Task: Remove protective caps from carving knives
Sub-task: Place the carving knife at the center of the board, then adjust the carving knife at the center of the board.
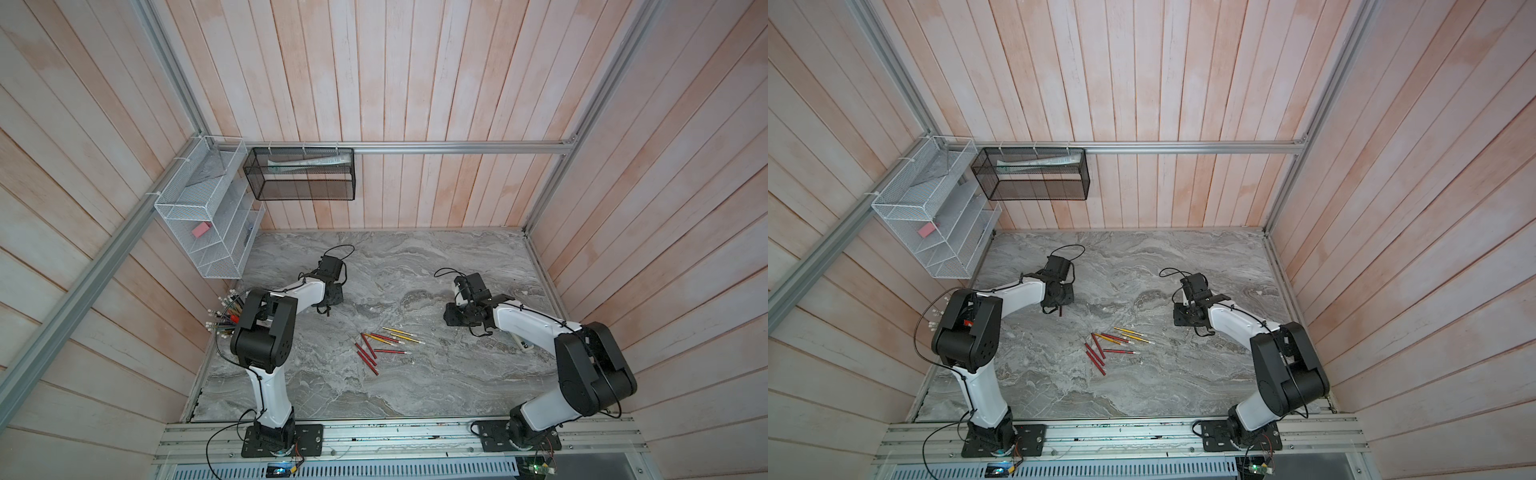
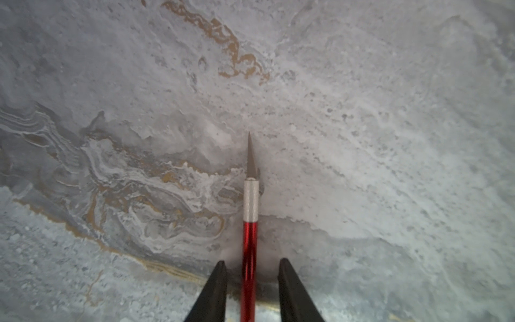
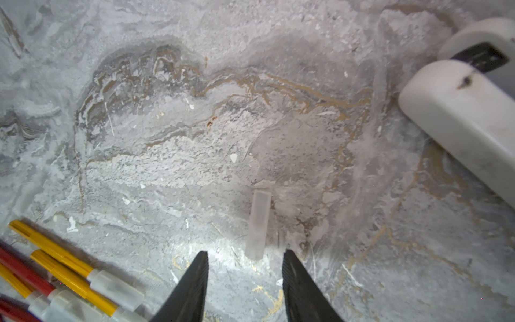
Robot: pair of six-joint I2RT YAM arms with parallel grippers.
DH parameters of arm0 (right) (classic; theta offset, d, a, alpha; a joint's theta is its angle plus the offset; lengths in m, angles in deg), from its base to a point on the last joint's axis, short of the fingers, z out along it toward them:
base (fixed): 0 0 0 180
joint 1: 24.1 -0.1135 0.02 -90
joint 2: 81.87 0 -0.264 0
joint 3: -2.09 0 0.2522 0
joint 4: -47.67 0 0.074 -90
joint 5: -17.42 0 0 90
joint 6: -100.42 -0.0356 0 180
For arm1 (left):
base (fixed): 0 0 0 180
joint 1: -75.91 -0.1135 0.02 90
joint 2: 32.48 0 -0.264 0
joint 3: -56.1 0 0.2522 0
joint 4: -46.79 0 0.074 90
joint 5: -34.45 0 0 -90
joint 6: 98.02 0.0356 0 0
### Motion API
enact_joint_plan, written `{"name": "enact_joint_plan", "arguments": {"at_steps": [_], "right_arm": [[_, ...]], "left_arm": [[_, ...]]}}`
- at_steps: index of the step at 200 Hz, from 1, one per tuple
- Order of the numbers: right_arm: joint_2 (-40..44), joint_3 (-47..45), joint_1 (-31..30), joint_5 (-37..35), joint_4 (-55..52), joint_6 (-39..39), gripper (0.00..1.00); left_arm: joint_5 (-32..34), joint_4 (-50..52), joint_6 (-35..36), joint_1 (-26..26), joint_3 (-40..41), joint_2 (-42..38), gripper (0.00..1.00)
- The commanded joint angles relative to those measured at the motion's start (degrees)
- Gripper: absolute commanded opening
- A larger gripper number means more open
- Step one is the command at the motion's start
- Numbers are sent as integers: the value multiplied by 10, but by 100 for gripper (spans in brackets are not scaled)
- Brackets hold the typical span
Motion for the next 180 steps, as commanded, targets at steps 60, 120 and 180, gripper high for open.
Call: {"name": "enact_joint_plan", "arguments": {"at_steps": [60,120,180], "right_arm": [[-8,34,-68,-3,-32,3,32],[-8,13,-109,101,20,-30,0],[-12,-11,-131,138,35,-46,0]], "left_arm": [[-29,27,-12,35,1,-70,35],[-136,-32,-25,101,-7,-85,0],[-193,-61,-41,141,-42,-28,0]]}}
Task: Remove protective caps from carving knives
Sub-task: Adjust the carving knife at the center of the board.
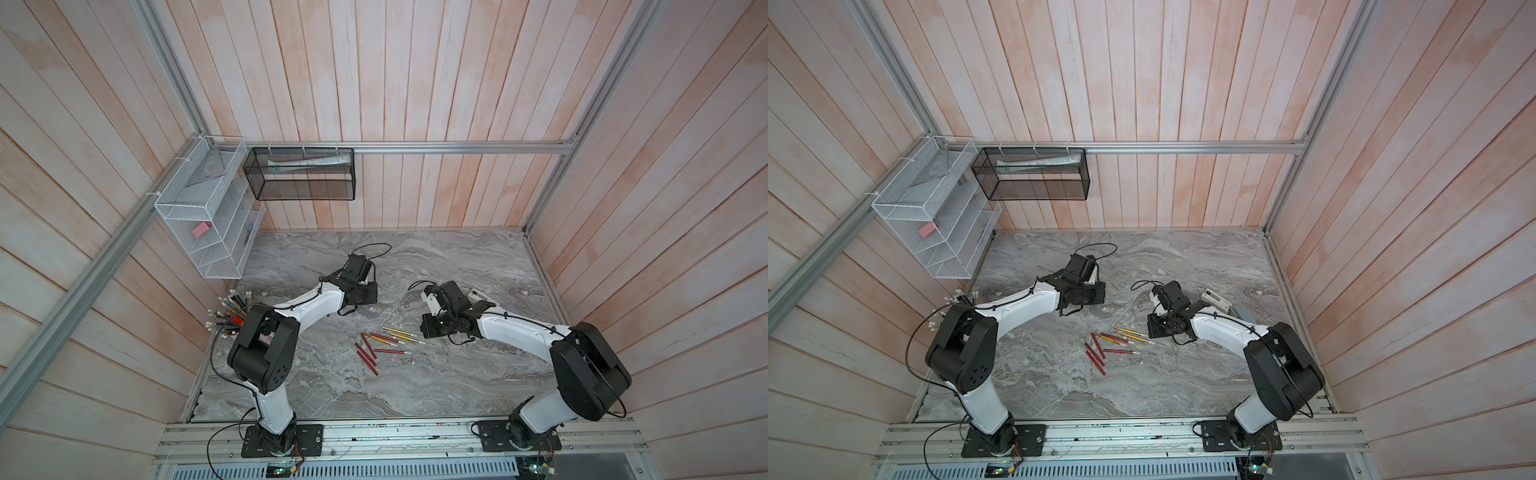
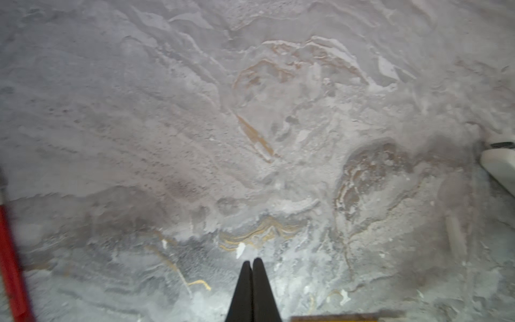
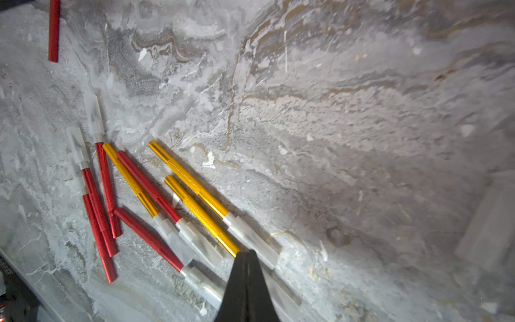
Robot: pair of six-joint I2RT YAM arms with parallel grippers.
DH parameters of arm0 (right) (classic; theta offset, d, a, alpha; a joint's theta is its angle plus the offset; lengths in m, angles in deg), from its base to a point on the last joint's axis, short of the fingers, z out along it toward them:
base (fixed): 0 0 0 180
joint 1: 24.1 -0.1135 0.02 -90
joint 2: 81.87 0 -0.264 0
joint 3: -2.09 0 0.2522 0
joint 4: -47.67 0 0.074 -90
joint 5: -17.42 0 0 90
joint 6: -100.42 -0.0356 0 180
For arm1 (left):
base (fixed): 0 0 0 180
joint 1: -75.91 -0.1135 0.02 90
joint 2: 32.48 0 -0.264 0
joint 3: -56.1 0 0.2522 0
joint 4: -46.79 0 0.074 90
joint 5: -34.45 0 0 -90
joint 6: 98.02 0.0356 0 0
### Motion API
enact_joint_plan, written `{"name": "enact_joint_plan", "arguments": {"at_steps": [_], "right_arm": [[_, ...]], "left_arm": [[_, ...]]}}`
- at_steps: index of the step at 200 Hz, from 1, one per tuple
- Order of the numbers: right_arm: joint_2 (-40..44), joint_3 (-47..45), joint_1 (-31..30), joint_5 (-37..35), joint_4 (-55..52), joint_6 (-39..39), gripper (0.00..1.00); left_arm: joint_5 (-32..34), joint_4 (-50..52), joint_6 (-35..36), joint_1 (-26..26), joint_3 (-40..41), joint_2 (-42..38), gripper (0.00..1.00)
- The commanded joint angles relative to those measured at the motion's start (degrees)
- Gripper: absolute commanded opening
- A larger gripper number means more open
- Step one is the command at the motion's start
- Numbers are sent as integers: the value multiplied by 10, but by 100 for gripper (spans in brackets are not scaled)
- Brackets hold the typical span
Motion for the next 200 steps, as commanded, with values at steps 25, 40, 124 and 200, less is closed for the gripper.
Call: {"name": "enact_joint_plan", "arguments": {"at_steps": [25,40,124,200], "right_arm": [[-8,-22,-12,30,10,-16,0],[-11,-27,-15,31,12,-19,0],[-37,-23,-19,10,19,-26,0],[-60,-10,-14,6,30,-23,0]], "left_arm": [[-49,-35,-17,15,-27,52,0],[-55,-38,-17,18,-29,62,0],[-69,-42,-19,31,-24,79,0],[-80,-53,-25,37,11,80,0]]}}
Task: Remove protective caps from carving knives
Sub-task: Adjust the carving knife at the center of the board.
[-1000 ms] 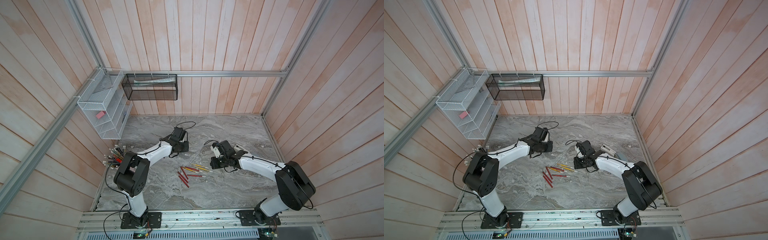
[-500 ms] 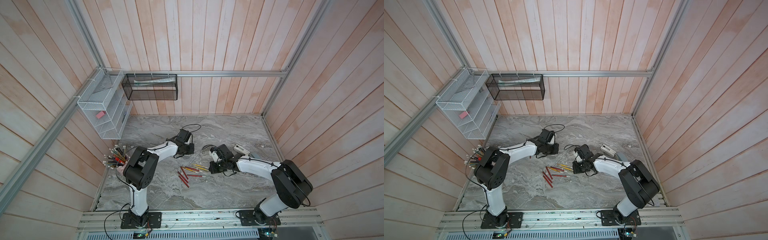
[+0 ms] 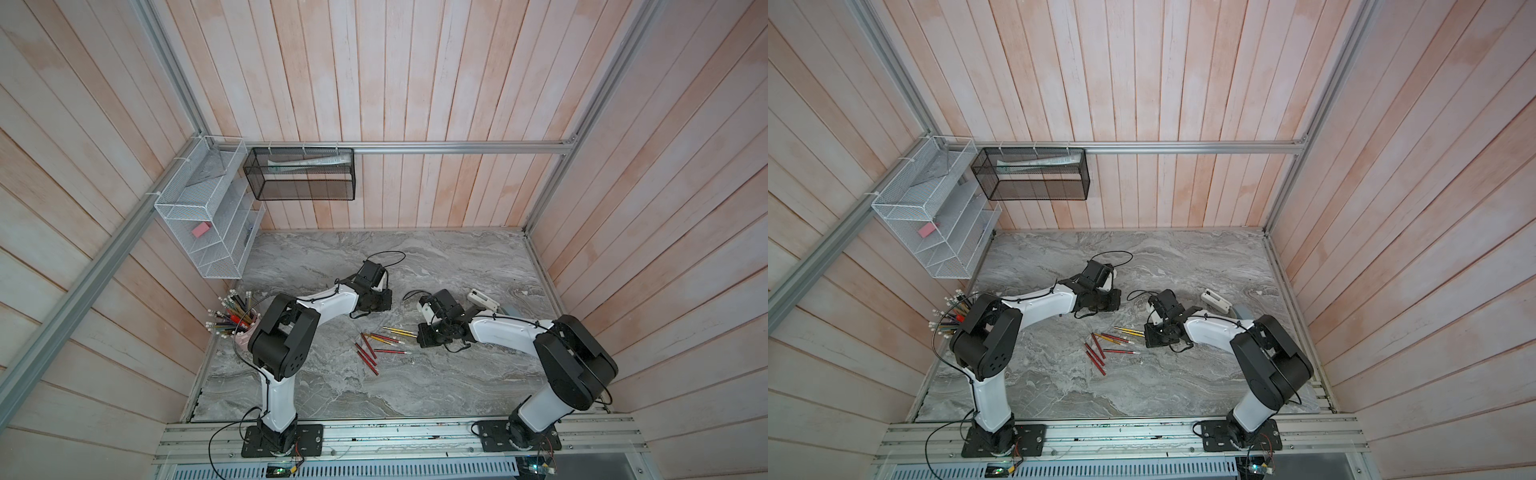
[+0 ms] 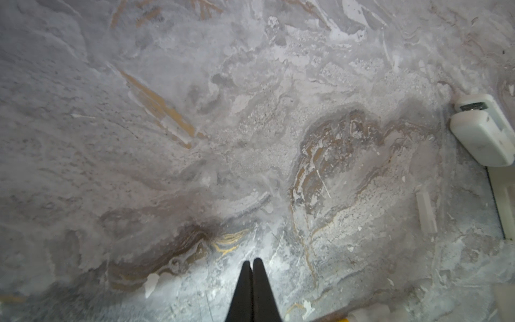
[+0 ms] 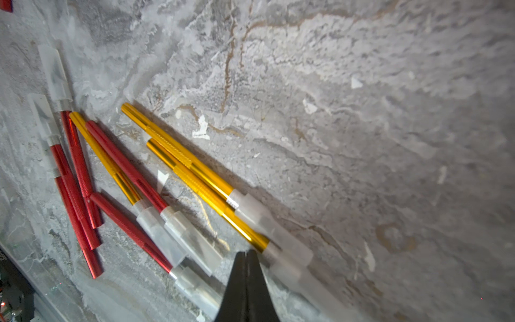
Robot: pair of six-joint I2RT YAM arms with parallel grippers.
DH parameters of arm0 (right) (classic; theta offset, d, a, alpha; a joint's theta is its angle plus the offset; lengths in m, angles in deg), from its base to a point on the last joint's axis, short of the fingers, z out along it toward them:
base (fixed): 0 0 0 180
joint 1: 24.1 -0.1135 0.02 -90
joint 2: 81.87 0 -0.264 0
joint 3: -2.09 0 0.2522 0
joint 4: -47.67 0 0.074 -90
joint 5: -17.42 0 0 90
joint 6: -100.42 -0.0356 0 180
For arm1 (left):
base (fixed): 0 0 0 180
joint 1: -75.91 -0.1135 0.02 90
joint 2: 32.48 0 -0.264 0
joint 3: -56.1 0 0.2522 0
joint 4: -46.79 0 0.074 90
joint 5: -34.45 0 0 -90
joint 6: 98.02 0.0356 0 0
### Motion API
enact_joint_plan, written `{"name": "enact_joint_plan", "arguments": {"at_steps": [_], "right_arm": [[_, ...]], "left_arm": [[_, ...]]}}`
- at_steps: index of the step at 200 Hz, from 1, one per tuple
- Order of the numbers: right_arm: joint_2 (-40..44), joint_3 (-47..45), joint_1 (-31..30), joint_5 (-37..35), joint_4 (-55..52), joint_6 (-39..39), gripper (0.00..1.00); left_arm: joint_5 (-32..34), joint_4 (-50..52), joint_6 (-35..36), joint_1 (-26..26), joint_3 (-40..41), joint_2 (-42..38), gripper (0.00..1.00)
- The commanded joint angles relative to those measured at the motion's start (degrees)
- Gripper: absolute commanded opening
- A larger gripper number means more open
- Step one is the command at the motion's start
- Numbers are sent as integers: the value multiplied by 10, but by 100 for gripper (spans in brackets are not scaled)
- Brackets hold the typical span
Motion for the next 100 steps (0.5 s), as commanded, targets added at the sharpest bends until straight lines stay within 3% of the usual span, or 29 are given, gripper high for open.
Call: {"name": "enact_joint_plan", "arguments": {"at_steps": [1,100], "right_arm": [[-15,12,2,-10,2,-3,0],[12,16,25,23,10,-6,0]], "left_arm": [[-9,-11,-5,3,17,9,0],[-18,-29,-17,12,50,8,0]]}}
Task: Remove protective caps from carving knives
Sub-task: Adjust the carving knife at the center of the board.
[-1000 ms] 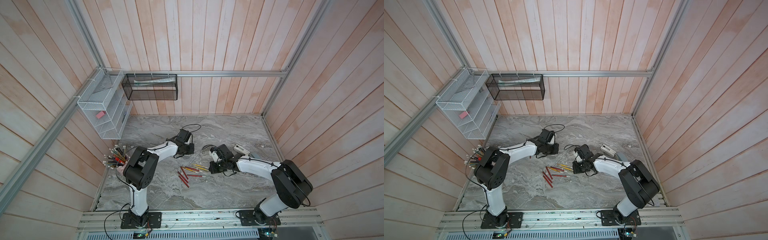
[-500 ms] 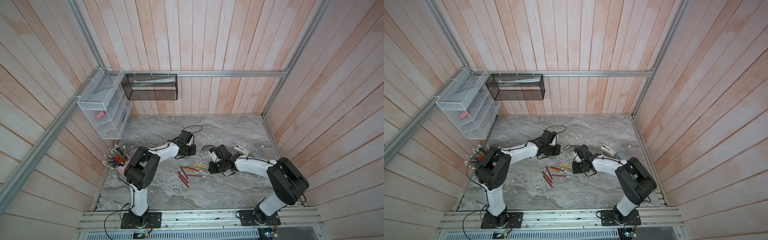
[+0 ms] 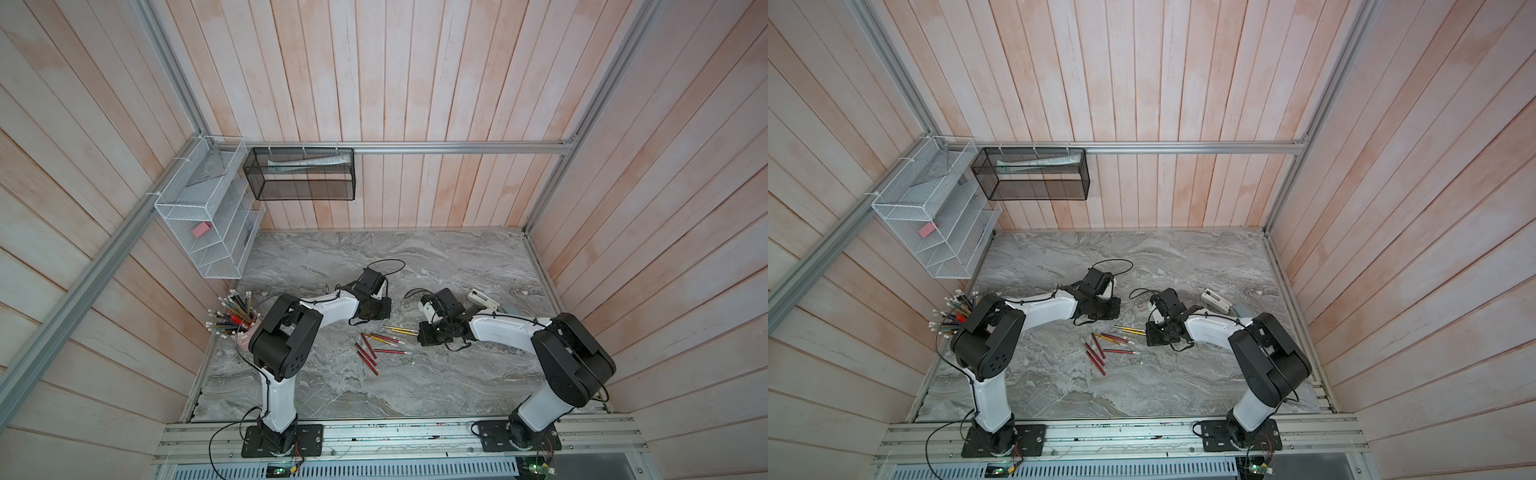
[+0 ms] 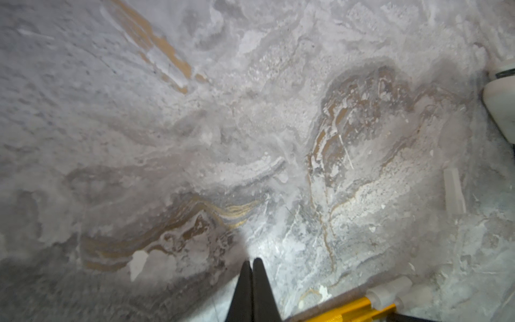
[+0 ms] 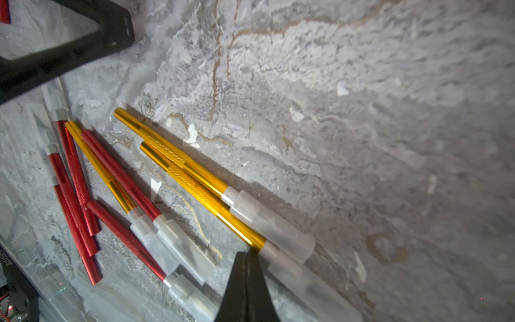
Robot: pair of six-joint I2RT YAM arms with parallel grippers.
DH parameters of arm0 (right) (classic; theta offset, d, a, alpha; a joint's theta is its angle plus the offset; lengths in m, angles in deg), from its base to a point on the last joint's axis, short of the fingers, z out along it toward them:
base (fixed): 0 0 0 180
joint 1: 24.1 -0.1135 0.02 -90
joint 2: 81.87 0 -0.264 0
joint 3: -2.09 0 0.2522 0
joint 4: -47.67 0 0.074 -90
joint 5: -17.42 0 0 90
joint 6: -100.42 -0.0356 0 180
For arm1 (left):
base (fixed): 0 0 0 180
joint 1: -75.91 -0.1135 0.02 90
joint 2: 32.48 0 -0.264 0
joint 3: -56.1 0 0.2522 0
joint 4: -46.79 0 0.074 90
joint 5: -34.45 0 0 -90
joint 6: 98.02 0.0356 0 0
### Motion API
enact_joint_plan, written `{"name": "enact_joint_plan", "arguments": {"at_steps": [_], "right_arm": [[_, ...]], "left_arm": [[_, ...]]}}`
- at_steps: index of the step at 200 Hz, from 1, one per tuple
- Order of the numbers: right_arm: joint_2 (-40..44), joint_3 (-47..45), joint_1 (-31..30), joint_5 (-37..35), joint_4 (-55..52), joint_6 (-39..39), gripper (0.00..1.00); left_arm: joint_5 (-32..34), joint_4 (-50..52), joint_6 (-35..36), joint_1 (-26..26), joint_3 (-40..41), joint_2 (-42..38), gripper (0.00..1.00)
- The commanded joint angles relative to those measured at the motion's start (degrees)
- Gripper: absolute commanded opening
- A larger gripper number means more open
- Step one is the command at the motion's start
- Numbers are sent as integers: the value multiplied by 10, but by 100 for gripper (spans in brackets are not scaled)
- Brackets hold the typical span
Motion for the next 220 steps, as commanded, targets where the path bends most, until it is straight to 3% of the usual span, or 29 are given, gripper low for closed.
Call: {"name": "enact_joint_plan", "arguments": {"at_steps": [1,89,220], "right_arm": [[15,16,8,10,1,-4,0],[29,11,10,4,3,-9,0],[-22,11,21,9,39,-17,0]], "left_arm": [[-8,-16,-6,3,11,9,0],[-11,-20,-6,4,9,17,0],[-9,-24,-4,5,19,15,0]]}}
